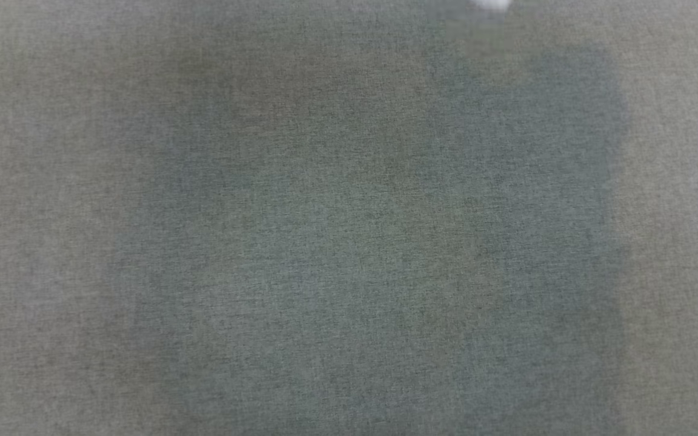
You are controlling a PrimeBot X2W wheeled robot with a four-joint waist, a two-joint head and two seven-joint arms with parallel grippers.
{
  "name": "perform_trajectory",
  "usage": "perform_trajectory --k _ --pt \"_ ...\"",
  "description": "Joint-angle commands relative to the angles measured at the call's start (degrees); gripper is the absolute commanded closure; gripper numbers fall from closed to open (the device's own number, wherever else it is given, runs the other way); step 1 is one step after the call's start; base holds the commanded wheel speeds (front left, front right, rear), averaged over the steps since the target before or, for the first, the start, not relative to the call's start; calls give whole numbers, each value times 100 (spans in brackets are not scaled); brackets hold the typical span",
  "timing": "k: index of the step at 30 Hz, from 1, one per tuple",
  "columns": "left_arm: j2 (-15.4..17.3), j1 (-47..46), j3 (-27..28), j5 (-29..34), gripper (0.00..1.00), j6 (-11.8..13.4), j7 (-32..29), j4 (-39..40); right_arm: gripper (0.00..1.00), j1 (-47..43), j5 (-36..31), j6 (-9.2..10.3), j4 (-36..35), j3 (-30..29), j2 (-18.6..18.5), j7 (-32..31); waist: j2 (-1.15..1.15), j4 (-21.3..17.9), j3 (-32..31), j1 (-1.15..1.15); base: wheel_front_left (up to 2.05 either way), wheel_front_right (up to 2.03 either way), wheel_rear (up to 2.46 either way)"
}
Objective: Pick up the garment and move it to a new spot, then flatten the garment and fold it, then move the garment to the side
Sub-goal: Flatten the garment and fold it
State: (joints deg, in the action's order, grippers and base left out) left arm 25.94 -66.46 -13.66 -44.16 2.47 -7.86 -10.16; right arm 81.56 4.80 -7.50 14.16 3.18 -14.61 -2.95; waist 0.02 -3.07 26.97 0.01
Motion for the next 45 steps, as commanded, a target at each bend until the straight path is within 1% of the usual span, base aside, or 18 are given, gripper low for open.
perform_trajectory --k 1,3,5,8,11,14,18,22,26,29,32,33,38,42,45 --pt "-47 -27 -2 -11 100 -17 39 -41 100 64 -41 1 28 -24 6 59 -2 -11 4 -1 0 0 0" --pt "-79 0 22 -49 100 -105 165 -176 100 -9 -67 1 124 19 51 214 -2 -63 44 -1 0 0 0" --pt "-85 192 -19 -59 100 -197 264 -338 100 -290 38 1 236 109 101 140 -2 -108 93 -1 0 0 0" --pt "-85 553 -153 48 100 -345 489 -591 100 -900 196 1 318 303 78 -138 -2 -169 161 -1 0 0 0" --pt "-175 1050 -342 135 100 -508 787 -924 100 -1865 469 1 266 408 107 -580 -2 -207 169 -1 0 0 0" --pt "-309 1642 -449 63 100 -589 1024 -1313 100 -2946 717 1 27 367 121 -1042 -2 -228 94 -1 0 0 0" --pt "-412 2449 -597 57 100 -637 1296 -1676 100 -4275 667 3 -515 194 -14 -1573 -2 -233 -138 -1 0 0 0" --pt "-488 3231 -867 202 100 -600 1459 -1952 100 -5495 720 1 -1092 -61 129 -2189 -2 -171 -456 -1 0 0 0" --pt "-510 3864 -1120 348 100 -483 1459 -2068 100 -6490 725 1 -1778 -256 285 -2811 -2 -63 -807 -1 0 0 0" --pt "-394 4302 -1271 459 100 -318 1328 -2013 100 -7126 733 1 -2281 -298 407 -3310 -2 -33 -1032 -1 0 0 0" --pt "-259 4684 -1404 545 100 -172 1129 -1791 100 -7686 779 1 -2731 -392 523 -3822 -2 -1 -1189 -1 0 0 0" --pt "-138 4949 -1464 574 100 -70 989 -1568 100 -8032 782 1 -3016 -495 615 -4145 -2 19 -1286 -1 0 0 0" --pt "244 5548 -1595 638 100 201 512 -765 100 -8819 852 1 -3738 -585 820 -4945 -2 48 -1460 -1 0 0 0" --pt "598 6056 -1678 670 100 482 28 62 100 -9312 900 1 -4293 -761 941 -5267 -2 68 -1534 -1 0 0 0" --pt "822 6411 -1706 643 100 689 -265 654 100 -9564 930 1 -4583 -888 1028 -5429 -2 71 -1552 -1 0 0 0"
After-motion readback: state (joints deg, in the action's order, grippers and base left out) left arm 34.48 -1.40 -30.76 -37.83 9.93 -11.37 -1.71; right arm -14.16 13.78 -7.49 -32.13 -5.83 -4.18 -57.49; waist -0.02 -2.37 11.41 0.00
